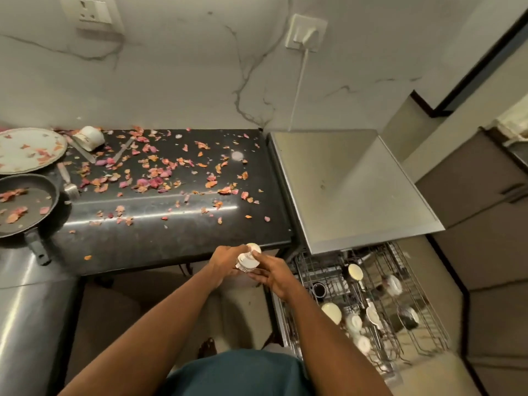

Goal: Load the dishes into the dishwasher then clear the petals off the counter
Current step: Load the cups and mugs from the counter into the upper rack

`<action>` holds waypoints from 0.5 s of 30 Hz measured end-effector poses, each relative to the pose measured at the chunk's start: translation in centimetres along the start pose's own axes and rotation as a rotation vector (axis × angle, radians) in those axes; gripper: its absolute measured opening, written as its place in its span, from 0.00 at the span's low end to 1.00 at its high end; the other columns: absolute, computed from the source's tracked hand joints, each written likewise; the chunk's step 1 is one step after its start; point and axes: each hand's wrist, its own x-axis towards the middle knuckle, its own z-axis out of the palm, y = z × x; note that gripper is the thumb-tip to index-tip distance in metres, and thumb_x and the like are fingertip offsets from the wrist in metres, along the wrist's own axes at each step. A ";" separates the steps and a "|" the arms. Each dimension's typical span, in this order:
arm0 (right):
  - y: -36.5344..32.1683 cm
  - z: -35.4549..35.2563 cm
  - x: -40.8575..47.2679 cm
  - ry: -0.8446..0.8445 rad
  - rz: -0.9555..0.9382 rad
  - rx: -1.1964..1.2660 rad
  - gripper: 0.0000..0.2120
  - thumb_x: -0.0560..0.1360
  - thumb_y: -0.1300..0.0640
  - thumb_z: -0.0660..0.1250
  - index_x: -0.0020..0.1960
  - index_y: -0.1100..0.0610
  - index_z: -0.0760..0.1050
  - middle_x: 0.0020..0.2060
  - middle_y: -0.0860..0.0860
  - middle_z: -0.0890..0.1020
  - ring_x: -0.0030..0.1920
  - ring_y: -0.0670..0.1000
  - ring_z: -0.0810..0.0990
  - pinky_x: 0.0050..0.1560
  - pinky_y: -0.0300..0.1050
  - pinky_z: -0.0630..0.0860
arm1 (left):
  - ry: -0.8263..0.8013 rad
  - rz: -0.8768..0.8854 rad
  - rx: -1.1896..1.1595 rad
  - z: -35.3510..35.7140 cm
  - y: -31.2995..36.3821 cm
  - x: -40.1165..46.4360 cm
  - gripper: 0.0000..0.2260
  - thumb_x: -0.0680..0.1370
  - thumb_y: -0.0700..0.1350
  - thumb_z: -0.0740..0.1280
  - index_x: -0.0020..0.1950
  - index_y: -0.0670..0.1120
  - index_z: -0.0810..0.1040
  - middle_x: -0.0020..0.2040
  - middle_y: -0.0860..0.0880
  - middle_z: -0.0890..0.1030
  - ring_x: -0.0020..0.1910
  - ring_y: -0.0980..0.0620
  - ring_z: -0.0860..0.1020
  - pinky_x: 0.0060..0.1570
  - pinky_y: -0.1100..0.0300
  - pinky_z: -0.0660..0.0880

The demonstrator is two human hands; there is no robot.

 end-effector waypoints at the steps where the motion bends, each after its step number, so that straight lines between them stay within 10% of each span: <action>1: 0.2 -1.2 -0.4 0.019 0.000 0.016 0.22 0.75 0.50 0.75 0.64 0.62 0.81 0.58 0.59 0.85 0.60 0.58 0.84 0.63 0.53 0.81 | -0.026 -0.003 0.003 1.2 0.1 0.0 0.15 0.76 0.47 0.74 0.56 0.38 0.82 0.50 0.38 0.85 0.49 0.41 0.85 0.48 0.48 0.84; 15: 2.1 -19.9 -5.8 0.166 0.007 0.261 0.17 0.76 0.63 0.74 0.64 0.64 0.79 0.58 0.61 0.85 0.62 0.59 0.83 0.65 0.54 0.79 | -0.176 -0.093 0.362 21.3 -0.2 0.4 0.10 0.76 0.41 0.69 0.54 0.38 0.82 0.48 0.37 0.82 0.41 0.44 0.79 0.43 0.52 0.78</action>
